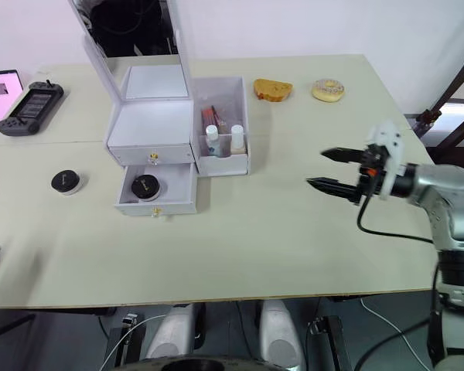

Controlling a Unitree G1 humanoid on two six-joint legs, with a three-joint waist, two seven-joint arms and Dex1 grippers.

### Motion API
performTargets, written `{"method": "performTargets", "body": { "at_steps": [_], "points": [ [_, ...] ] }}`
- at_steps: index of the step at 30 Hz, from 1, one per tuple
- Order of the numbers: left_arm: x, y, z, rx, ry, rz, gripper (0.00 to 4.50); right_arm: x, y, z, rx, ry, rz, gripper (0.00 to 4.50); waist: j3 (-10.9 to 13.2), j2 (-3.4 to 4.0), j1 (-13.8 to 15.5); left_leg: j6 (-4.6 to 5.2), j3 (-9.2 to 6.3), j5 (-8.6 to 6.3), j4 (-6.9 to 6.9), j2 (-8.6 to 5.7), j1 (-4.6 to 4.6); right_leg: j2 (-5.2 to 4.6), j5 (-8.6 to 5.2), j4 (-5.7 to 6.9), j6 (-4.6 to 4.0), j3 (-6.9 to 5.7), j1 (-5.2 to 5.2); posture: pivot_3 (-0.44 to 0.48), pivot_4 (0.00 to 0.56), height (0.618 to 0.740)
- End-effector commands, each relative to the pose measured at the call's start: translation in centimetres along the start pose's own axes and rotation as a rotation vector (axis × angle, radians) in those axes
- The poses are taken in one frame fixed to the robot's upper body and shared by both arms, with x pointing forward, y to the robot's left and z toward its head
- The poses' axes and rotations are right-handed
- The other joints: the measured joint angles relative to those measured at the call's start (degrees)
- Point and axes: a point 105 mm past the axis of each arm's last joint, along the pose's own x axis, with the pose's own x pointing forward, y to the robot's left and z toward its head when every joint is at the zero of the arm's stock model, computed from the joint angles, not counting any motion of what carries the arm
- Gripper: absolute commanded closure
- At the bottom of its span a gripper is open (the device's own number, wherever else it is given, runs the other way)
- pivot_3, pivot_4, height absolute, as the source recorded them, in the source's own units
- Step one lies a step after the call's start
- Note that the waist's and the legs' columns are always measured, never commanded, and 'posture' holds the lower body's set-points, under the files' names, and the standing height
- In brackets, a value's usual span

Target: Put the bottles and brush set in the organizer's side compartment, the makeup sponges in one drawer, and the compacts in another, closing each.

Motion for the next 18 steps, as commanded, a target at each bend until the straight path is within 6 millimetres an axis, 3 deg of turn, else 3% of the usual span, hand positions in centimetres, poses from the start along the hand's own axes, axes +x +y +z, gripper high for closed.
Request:
{"method": "performTargets", "body": {
  "at_steps": [1,7,11,18],
  "points": [
    [2.1,-1.5,1.4,0.067,0.045,-0.017,0.03,2.5,2.9,4.1,-0.093,-0.037,0.152,0.00,0.0,0.00,0.1,0.00,0.00,0.00,-0.01,0.00,0.00,0.00,0.00,0.00,0.00,0.00,-0.01,0.000,0.150,0.740],
    [6.0,-4.5,2.3,0.089,0.084,-0.073,0.03,3.8,5.9,7.1,-0.263,0.002,0.318,0.00,0.0,-0.07,0.4,0.00,0.02,0.00,0.04,-0.05,-0.10,-0.03,0.11,-0.09,-0.12,0.00,0.01,0.000,0.150,0.740],
    [9.1,-5.5,2.8,0.074,0.129,-0.074,0.03,3.8,6.5,8.6,-0.319,0.010,0.373,0.00,0.0,-0.11,0.2,0.00,-0.01,0.00,0.06,-0.04,-0.08,0.03,0.17,-0.04,-0.04,0.00,0.00,0.000,0.150,0.740],
    [11.9,-6.1,3.0,0.083,0.165,-0.070,0.03,3.8,7.0,9.1,-0.344,0.004,0.366,0.00,0.0,-0.14,-0.2,0.00,-0.01,0.01,0.01,-0.03,-0.03,0.07,0.28,-0.02,0.09,0.01,0.01,0.000,0.150,0.740]
  ]
}}
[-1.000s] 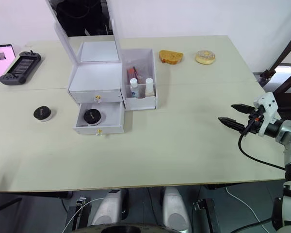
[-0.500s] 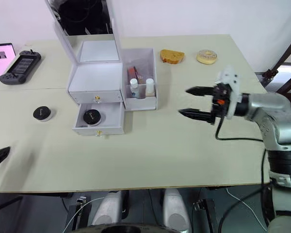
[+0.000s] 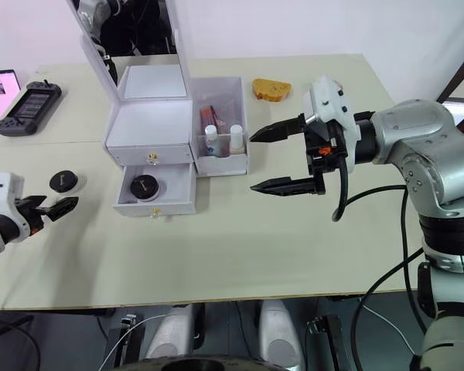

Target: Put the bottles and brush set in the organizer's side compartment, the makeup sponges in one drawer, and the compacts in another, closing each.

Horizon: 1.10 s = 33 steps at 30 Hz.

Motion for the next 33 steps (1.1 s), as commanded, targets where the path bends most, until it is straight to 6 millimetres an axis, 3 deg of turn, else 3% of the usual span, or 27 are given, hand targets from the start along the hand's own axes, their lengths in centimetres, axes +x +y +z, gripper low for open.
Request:
{"method": "performTargets", "body": {
  "at_steps": [1,14,25,29,33],
  "points": [
    [0.6,0.5,0.6,0.021,0.001,0.020,0.03,-0.4,0.3,1.1,-0.063,0.001,-0.022,0.00,0.0,0.00,0.2,0.00,0.00,0.00,-0.02,0.00,-0.01,0.00,0.01,0.00,0.03,0.00,-0.02,0.000,0.150,0.740],
    [4.1,0.8,3.0,0.044,-0.004,0.031,0.03,-0.9,0.4,0.7,-0.009,0.028,-0.098,0.00,0.0,-0.05,0.4,-0.07,0.00,0.05,0.09,-0.02,-0.03,0.00,0.05,0.01,0.03,0.01,0.02,0.000,0.150,0.740],
    [5.2,0.6,3.5,0.063,-0.002,0.026,0.03,-0.8,-0.3,0.6,0.087,0.015,-0.143,0.00,0.0,-0.06,0.4,-0.07,0.00,0.05,0.09,-0.02,-0.05,-0.02,0.15,-0.01,0.20,0.01,0.02,0.000,0.150,0.740],
    [5.1,0.9,3.8,0.055,-0.018,0.035,1.82,-0.7,-0.5,1.2,0.097,-0.012,-0.148,0.00,0.0,-0.06,0.4,-0.07,0.00,0.05,0.10,-0.02,-0.05,-0.02,0.15,-0.01,0.21,0.01,0.02,0.000,0.150,0.740],
    [5.0,0.9,4.0,0.059,-0.019,0.031,1.83,-0.7,-0.6,1.4,0.098,-0.016,-0.147,0.00,0.0,-0.06,0.4,-0.07,0.00,0.05,0.08,-0.02,-0.05,-0.02,0.15,0.00,0.21,0.01,0.02,0.000,0.150,0.740]
  ]
}}
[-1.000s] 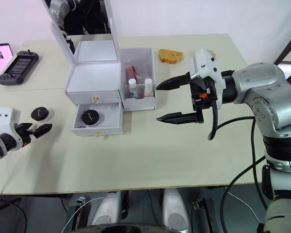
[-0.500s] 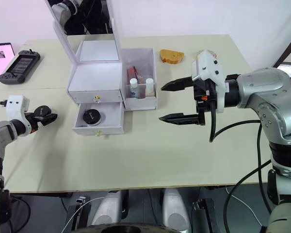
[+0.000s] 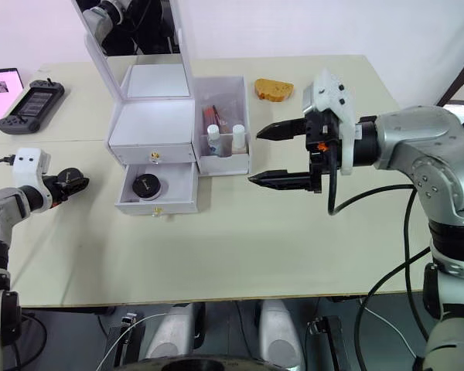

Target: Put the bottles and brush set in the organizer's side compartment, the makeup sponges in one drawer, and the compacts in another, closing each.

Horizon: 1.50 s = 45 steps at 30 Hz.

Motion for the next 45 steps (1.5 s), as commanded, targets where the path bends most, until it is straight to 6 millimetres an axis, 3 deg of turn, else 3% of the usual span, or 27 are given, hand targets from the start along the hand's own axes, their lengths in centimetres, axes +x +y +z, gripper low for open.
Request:
{"method": "performTargets", "body": {
  "at_steps": [1,6,12,15,19,22,25,30,36,45],
  "points": [
    [-0.7,0.6,1.7,0.018,-0.053,0.012,1.83,-0.4,-0.1,1.3,-0.037,-0.037,-0.008,0.00,0.0,0.00,0.0,0.00,0.00,0.00,0.00,0.00,0.00,0.00,0.00,0.00,0.00,0.00,0.00,0.000,0.150,0.740],
    [-3.1,1.1,2.9,0.040,-0.087,0.006,1.83,0.0,-0.3,1.5,-0.053,-0.050,0.021,0.00,0.0,-0.02,-0.4,0.00,0.00,0.00,-0.01,0.01,-0.01,0.00,0.00,-0.01,0.00,0.00,-0.01,0.000,0.150,0.740],
    [-7.6,-0.4,5.9,0.122,-0.177,-0.109,1.83,0.5,-1.0,1.7,-0.079,-0.060,0.061,0.00,0.0,0.00,-0.3,0.00,0.00,0.00,-0.05,0.02,-0.02,-0.02,-0.11,-0.03,-0.18,0.00,-0.06,0.000,0.150,0.740],
    [-10.4,-3.2,7.1,0.208,-0.196,-0.273,1.83,0.8,-1.3,2.2,-0.094,-0.076,0.081,0.00,0.0,0.00,-0.3,0.00,0.02,0.00,-0.05,0.01,-0.03,-0.04,-0.12,-0.04,-0.21,0.01,-0.06,0.000,0.150,0.740],
    [-14.1,-8.5,7.4,0.341,-0.194,-0.580,1.83,1.1,-1.6,2.4,-0.110,-0.085,0.100,0.00,0.0,0.02,-0.1,-0.01,0.03,-0.01,-0.07,0.01,-0.04,-0.07,-0.14,-0.07,-0.23,0.01,-0.09,0.000,0.150,0.740],
    [-15.2,-10.8,7.1,0.380,-0.159,-0.702,1.83,1.4,-1.6,2.5,-0.113,-0.093,0.108,0.00,0.0,0.04,-0.2,-0.01,0.04,-0.01,-0.07,0.01,-0.05,-0.07,-0.14,-0.07,-0.23,0.01,-0.09,0.000,0.150,0.740],
    [-14.3,-14.3,6.5,0.443,-0.099,-0.809,1.83,1.5,-1.6,2.6,-0.114,-0.101,0.105,0.00,0.1,0.07,0.0,0.00,0.01,0.00,-0.04,0.02,-0.03,-0.02,-0.14,-0.01,-0.23,0.01,-0.08,0.000,0.150,0.740],
    [-11.6,-17.1,6.5,0.478,-0.094,-0.878,1.83,1.1,-1.5,2.5,-0.107,-0.097,0.062,0.00,0.1,0.07,-0.1,0.01,0.01,0.00,0.03,0.00,-0.02,0.00,-0.11,-0.01,-0.22,0.02,0.00,0.000,0.150,0.740],
    [-8.2,-18.1,7.1,0.550,-0.079,-0.856,1.83,0.1,-1.0,2.1,-0.097,-0.084,-0.010,0.00,0.1,0.07,-0.1,0.01,0.00,0.00,-0.05,0.00,-0.04,0.07,-0.16,-0.02,-0.14,0.05,-0.04,0.000,0.150,0.740],
    [-6.2,-19.5,7.3,0.575,-0.078,-0.890,1.83,-0.7,-0.6,1.8,-0.085,-0.072,-0.071,0.00,0.1,0.06,0.0,0.02,0.00,0.00,-0.01,0.00,-0.05,0.07,-0.18,-0.01,-0.13,0.09,-0.04,0.000,0.150,0.740]
  ]
}}
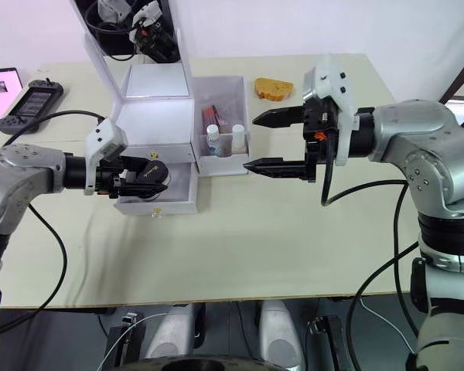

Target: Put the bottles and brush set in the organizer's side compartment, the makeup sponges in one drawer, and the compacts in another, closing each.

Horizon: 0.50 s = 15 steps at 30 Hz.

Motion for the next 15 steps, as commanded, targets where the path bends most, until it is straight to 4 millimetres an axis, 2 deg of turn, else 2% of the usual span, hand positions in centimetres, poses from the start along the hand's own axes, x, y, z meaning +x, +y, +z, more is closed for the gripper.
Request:
{"method": "performTargets", "body": {
  "at_steps": [1,15],
  "points": [
    [0.5,0.4,0.7,0.048,-0.014,0.009,1.83,-0.8,0.2,1.1,-0.046,-0.014,-0.030,0.00,0.0,0.00,0.0,0.00,0.00,0.00,0.00,0.00,0.00,0.00,0.00,0.00,0.00,0.00,0.00,0.000,0.150,0.740],
    [2.6,1.0,0.2,0.061,-0.020,0.007,1.83,-1.1,0.2,1.1,-0.047,-0.013,-0.058,0.00,0.0,0.00,0.1,0.01,-0.01,0.01,0.08,0.00,0.00,0.00,0.02,0.06,0.00,0.00,0.02,0.000,0.150,0.740]
  ]
}}
